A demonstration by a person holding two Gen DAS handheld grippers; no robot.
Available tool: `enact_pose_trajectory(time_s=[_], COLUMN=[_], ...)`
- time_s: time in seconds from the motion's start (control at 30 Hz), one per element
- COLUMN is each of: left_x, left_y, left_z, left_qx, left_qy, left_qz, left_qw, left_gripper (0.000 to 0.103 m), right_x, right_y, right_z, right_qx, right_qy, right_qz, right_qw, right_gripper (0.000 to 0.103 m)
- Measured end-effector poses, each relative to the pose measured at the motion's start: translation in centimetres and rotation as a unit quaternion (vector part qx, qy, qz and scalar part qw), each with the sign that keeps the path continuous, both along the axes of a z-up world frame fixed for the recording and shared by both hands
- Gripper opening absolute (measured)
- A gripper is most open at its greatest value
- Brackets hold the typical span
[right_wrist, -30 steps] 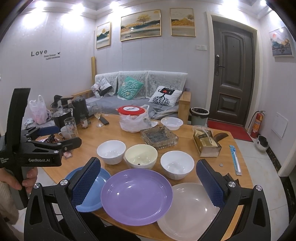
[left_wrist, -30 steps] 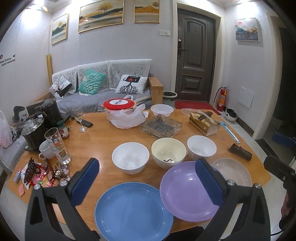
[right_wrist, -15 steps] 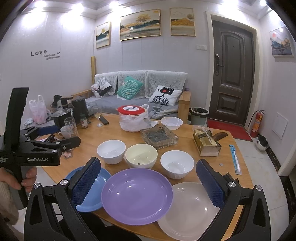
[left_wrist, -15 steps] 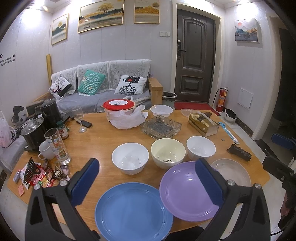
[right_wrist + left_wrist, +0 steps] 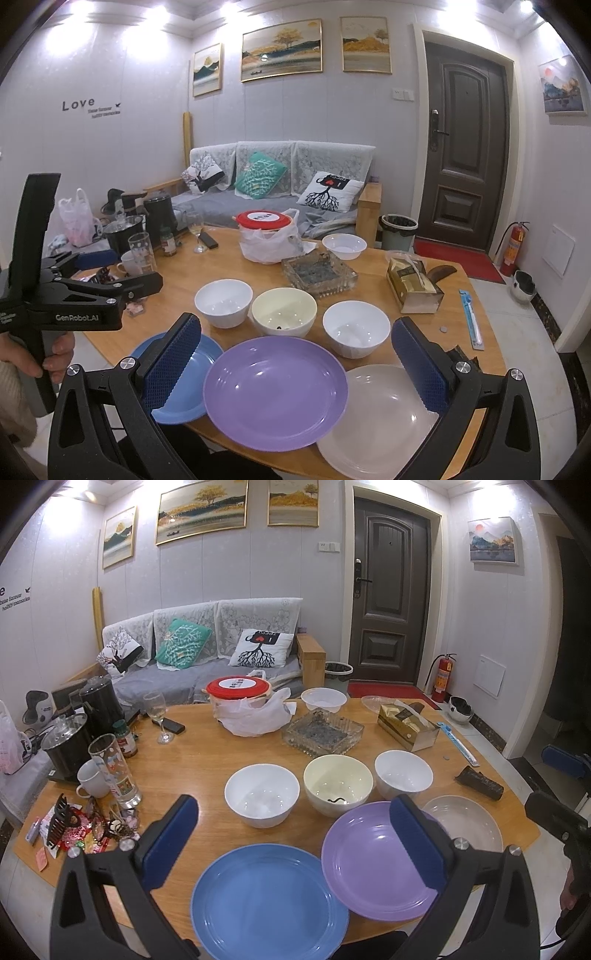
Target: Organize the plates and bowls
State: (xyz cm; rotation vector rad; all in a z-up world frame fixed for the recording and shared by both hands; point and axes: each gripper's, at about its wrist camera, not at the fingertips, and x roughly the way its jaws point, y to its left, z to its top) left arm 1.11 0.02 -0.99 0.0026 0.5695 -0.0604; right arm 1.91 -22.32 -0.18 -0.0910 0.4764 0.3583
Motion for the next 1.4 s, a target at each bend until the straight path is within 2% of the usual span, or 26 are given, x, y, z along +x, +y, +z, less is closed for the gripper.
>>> enact_pose_trajectory(time_s=[0.4,0.47,0.5,0.6,0.7,0.77,0.83,0.97,1.13,1.23,1.33,1.4], left_x=[0.0,-0.1,0.0,0.7,1.7,2.5,3.3,4.1,5.7,6.7,7.2,7.4], left_y=[0.3,0.4,0.5,0.8,1.1,1.1,1.0,0.3,-0.4,-0.8,-1.1,-1.2], left_z=[-0.1,-0.1,-0.3,-1.1,-2.9,-4.4,-6.0,-9.0,-12.3,-13.8,-14.5,-14.9], left_qx=[-0.004,-0.005,-0.007,-0.031,-0.049,-0.055,-0.057,-0.066,-0.073,-0.076,-0.08,-0.081], left_qy=[0.001,0.0,0.002,0.031,0.067,0.092,0.12,0.156,0.2,0.215,0.224,0.228], left_qz=[-0.006,-0.009,-0.012,-0.037,-0.044,-0.05,-0.054,-0.069,-0.074,-0.077,-0.078,-0.078], left_qw=[1.0,0.9999,0.9999,0.9984,0.9956,0.993,0.9896,0.9831,0.9743,0.9705,0.9682,0.9671], left_gripper=[0.103,0.103,0.103,0.102,0.1,0.084,0.074,0.055,0.034,0.029,0.019,0.017], right_x=[0.1,0.0,0.1,0.8,1.9,2.7,3.4,4.8,5.8,6.5,6.9,7.3], right_y=[1.2,1.3,1.3,0.8,0.1,-0.4,-1.0,-2.4,-2.5,-2.6,-2.5,-2.4], right_z=[-0.2,-0.4,-0.5,-1.6,-3.9,-5.6,-7.4,-11.1,-13.4,-14.2,-14.4,-14.5], right_qx=[0.006,0.009,0.008,0.007,0.019,0.022,0.024,0.037,0.033,0.034,0.033,0.036], right_qy=[0.012,0.019,0.023,0.051,0.098,0.125,0.151,0.202,0.227,0.234,0.235,0.238], right_qz=[-0.003,-0.002,-0.005,-0.016,-0.022,-0.029,-0.038,-0.053,-0.054,-0.057,-0.057,-0.056], right_qw=[1.0,1.0,1.0,0.999,0.995,0.992,0.988,0.977,0.972,0.97,0.97,0.969], right_gripper=[0.101,0.091,0.077,0.052,0.04,0.038,0.033,0.031,0.025,0.024,0.02,0.018])
